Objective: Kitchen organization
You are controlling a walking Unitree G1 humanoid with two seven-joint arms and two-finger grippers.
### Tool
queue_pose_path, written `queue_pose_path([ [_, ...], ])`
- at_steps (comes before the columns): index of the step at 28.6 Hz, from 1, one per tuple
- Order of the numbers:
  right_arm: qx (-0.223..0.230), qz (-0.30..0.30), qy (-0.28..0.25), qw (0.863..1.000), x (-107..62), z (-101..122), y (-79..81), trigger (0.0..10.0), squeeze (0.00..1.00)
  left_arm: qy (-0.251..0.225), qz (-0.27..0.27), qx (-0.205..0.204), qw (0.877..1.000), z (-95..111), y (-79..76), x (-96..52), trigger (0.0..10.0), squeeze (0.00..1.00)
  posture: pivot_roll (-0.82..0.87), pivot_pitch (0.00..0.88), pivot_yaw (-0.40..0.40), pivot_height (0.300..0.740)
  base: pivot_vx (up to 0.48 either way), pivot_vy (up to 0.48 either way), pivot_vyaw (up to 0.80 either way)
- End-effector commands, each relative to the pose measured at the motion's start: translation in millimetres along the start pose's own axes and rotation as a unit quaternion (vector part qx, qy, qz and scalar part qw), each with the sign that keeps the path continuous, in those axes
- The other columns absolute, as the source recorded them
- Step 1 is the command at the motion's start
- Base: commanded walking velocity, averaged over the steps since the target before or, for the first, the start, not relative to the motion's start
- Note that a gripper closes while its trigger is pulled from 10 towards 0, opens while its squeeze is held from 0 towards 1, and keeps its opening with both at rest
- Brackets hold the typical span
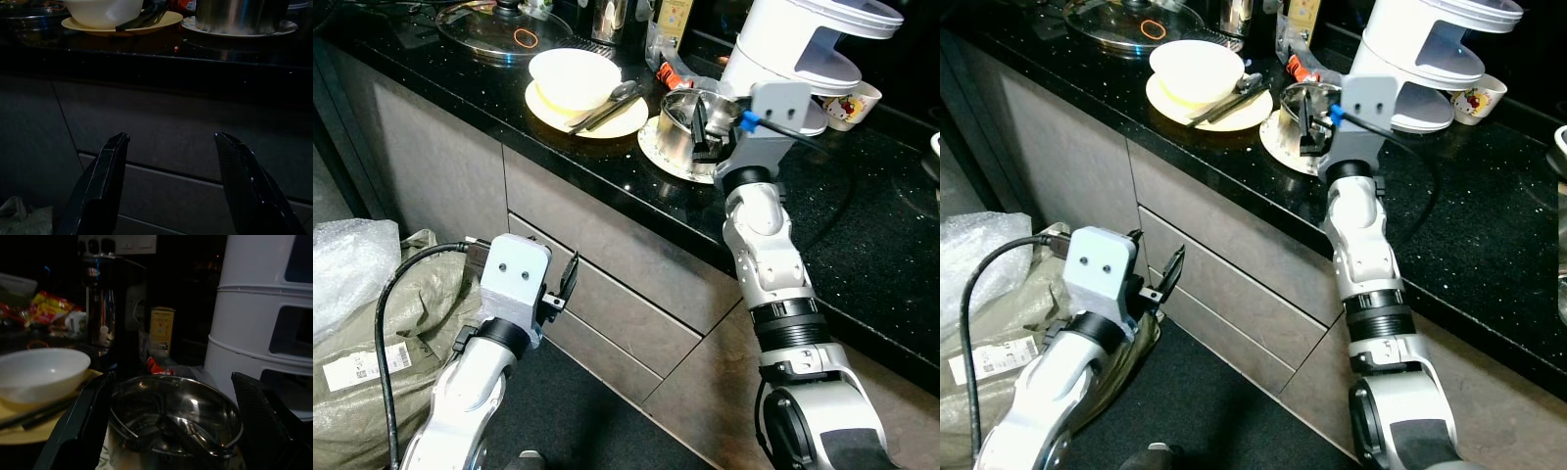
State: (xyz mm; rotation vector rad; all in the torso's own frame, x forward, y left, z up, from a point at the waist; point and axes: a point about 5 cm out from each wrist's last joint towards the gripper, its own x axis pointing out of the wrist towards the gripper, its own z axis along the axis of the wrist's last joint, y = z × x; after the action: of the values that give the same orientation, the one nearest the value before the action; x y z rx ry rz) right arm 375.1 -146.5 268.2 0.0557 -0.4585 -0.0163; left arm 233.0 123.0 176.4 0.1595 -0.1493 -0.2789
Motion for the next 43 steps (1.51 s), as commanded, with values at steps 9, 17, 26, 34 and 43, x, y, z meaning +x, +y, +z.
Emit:
queue_pose_path([
  [9,-0.008,-0.032,0.006,0.999,0.7,-2,-24.6,10.0,0.00,0.000,-0.007,0.000,1.000,0,-2.4,-0.1,10.0,0.00,0.19,0.084,-0.182,0.740,0.000,0.000,0.00],
  [17,0.010,-0.004,0.029,1.000,-8.2,-13,-23.6,10.0,0.00,0.000,-0.008,0.001,1.000,0,-2.7,1.0,10.0,0.00,0.19,0.081,-0.180,0.740,0.000,0.000,0.00],
  [26,0.046,0.028,0.036,0.998,-18.8,-18,-18.9,10.0,0.00,0.000,-0.009,0.003,1.000,0,-2.2,1.5,10.0,0.00,0.18,0.079,-0.181,0.740,0.000,0.000,0.00],
  [34,0.072,0.036,0.043,0.996,-32.0,-22,-26.6,10.0,0.00,0.000,-0.008,0.004,1.000,0,-1.1,1.7,10.0,0.00,0.18,0.078,-0.179,0.740,0.000,0.000,0.00],
  [43,0.058,0.044,0.053,0.996,-36.1,-26,-21.7,0.0,0.00,-0.001,-0.010,0.007,1.000,0,-1.4,2.7,10.0,0.00,0.18,0.076,-0.178,0.740,0.000,0.000,0.00],
])
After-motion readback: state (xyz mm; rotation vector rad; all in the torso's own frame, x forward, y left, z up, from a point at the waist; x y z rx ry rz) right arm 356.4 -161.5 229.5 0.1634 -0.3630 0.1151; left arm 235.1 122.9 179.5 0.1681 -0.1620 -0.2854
